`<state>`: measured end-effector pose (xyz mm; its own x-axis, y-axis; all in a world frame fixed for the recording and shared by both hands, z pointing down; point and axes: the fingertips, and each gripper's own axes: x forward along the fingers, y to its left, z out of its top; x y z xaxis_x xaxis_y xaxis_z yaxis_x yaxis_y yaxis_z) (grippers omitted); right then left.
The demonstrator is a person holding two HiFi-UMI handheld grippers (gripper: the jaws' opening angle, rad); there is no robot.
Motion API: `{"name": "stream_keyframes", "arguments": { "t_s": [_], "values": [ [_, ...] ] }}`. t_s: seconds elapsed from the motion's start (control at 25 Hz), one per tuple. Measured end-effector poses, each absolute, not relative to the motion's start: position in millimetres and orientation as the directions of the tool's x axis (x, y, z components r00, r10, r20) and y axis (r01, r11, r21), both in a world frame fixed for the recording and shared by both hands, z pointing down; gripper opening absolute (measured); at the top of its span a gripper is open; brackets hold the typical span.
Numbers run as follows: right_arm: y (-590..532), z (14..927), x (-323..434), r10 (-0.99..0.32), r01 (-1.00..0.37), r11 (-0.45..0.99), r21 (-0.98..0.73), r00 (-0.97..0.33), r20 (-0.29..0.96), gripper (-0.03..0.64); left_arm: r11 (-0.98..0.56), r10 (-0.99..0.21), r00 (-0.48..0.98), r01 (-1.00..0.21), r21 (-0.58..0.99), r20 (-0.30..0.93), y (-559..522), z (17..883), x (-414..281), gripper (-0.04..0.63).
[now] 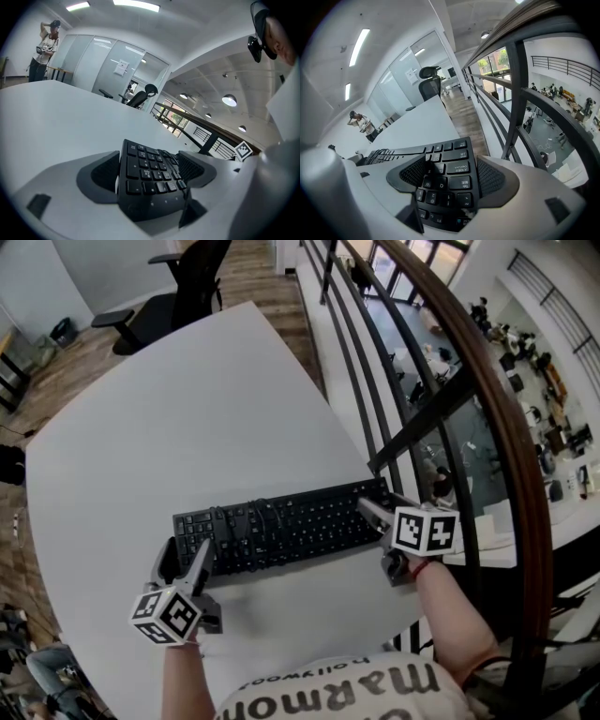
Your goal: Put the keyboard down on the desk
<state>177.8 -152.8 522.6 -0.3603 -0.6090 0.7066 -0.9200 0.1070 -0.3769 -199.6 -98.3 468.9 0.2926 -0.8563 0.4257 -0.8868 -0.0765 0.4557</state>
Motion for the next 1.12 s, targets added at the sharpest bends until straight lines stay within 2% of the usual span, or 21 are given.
{"name": "stream_keyframes", "arguments": {
  "t_s": [0.76, 1.12],
  "values": [
    [-152.4, 521.5, 178.6, -0.640, -0.939, 0.117, -0.323, -0.320, 0.699, 0.351, -0.025, -0.844, 0.279, -0.873, 0.487, 0.457, -96.7, 485.7, -203.3, 0.374],
    [-152.5, 521.7, 179.5, -0.642, -0.941, 0.118, -0.318, -0.317, 0.698, 0.351, -0.028, -0.820, 0.262, -0.907, 0.421, 0.509, -96.1, 492.8, -200.7, 0.373]
  ]
}}
